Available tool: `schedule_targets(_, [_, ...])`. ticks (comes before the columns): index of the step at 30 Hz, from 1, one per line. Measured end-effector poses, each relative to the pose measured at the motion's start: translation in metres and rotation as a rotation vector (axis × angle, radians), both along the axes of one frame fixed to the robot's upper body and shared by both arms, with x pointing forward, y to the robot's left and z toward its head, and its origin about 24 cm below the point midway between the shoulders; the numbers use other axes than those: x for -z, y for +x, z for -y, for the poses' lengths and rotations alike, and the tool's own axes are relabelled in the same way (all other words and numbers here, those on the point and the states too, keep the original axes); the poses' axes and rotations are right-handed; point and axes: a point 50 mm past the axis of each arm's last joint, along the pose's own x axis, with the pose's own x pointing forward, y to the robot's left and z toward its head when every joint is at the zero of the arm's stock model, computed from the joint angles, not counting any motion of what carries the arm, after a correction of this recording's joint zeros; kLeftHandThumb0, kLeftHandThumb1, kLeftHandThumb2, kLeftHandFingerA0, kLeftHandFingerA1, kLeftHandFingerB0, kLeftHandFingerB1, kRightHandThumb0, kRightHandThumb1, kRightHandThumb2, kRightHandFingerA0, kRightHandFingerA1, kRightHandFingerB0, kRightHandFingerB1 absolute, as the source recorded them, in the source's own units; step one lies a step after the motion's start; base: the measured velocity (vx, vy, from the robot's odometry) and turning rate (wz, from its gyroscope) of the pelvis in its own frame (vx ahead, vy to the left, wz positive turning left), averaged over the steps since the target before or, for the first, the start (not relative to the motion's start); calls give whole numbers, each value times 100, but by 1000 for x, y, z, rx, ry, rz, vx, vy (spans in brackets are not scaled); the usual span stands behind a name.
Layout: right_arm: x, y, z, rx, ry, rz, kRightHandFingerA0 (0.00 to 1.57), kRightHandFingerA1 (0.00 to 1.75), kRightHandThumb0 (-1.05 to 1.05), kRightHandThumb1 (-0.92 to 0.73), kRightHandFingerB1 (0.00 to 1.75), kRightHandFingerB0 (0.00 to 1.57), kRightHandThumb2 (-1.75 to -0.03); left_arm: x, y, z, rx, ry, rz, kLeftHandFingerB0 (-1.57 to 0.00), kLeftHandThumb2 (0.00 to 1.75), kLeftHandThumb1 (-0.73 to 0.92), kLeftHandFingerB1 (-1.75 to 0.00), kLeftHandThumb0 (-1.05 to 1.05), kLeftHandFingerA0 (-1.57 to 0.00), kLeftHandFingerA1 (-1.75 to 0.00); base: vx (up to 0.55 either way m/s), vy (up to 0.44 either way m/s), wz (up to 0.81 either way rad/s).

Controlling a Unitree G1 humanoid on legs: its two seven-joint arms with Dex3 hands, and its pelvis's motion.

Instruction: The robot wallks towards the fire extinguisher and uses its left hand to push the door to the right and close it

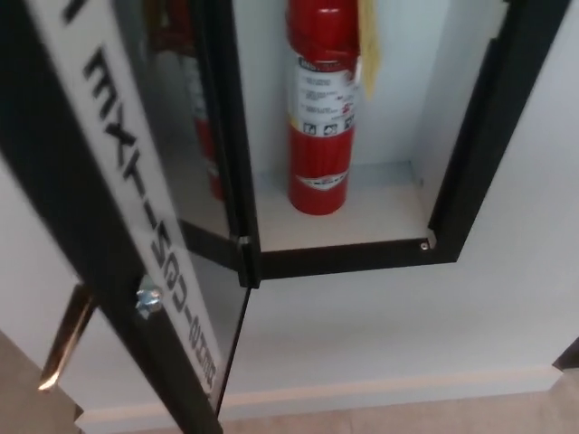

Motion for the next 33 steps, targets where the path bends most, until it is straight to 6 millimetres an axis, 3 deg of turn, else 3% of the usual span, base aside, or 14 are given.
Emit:
schedule_targets(2, [0,-1,0,1,1,-1,32,46,-55,-45,31,31,-55,0,1,0,3,0,1,-38,80,41,-49,-59,-50,-63,20,16,-8])
schedule_targets(3, [0,-1,0,3,2,-1,33,44,-56,-47,33,31,-54,0,1,0,5,0,1,-43,55,47,-36,-58,-51,-57,25,71,-7])
schedule_targets(4, [0,-1,0,4,2,-2,33,44,-56,-47,33,31,-54,0,2,0,6,0,2,-43,55,47,-36,-58,-51,-57,6,106,-2])
schedule_targets(5, [0,-1,0,4,3,-2,32,45,-56,-46,33,31,-54,0,2,0,7,0,3,-39,77,40,-46,-70,-49,-63,18,133,-1])
schedule_targets(7, [1,-2,0,6,1,-6,32,45,-56,-46,33,31,-54,-1,5,-1,9,1,9,-39,77,40,-46,-70,-49,-63,-23,200,18])
schedule_targets(8, [1,-2,-1,7,3,-7,28,52,-61,-38,42,25,-74,-1,6,-1,10,2,12,-45,55,47,-36,-58,-48,-56,-36,230,27])
schedule_targets(15, [3,-4,-4,-2,10,-15,30,44,-56,-46,31,30,-54,-6,11,-10,16,19,32,-46,55,47,-38,-55,-65,-63,38,143,7])
schedule_targets(17, [3,-3,-4,-1,11,-12,28,53,-62,-38,43,25,-75,-6,12,-9,22,20,33,-44,55,48,-37,-55,-63,-62,28,-16,3])
schedule_targets(18, [3,-3,-4,1,10,-11,28,53,-62,-37,43,25,-74,-6,12,-9,26,19,33,-36,78,41,-47,-65,-60,-68,0,0,0])
schedule_targets(21, [3,-4,-4,4,10,-13,28,53,-62,-37,43,25,-74,-5,11,-8,30,21,27,-36,78,41,-47,-65,-60,-68,5,-51,4])
schedule_targets(22, [3,-5,-3,6,9,-13,30,41,-54,-49,30,30,-54,-5,10,-8,30,21,24,-40,77,41,-47,-66,-51,-64,-10,-87,3])
schedule_targets(28, [1,-2,0,5,-1,-8,30,41,-54,-49,30,30,-54,-5,7,-8,26,21,19,-40,77,41,-47,-66,-51,-64,1,-30,1])
schedule_targets(29, [1,-2,0,5,-3,-8,25,52,-64,-41,42,21,-77,-5,8,-8,26,21,20,-44,56,50,-36,-61,-42,-53,0,0,0])
schedule_targets(33, [-5,5,-1,-9,-2,35,32,55,-64,-40,41,19,-77,-6,10,-10,20,22,33,-46,55,47,-36,-58,-42,-52,0,0,0])
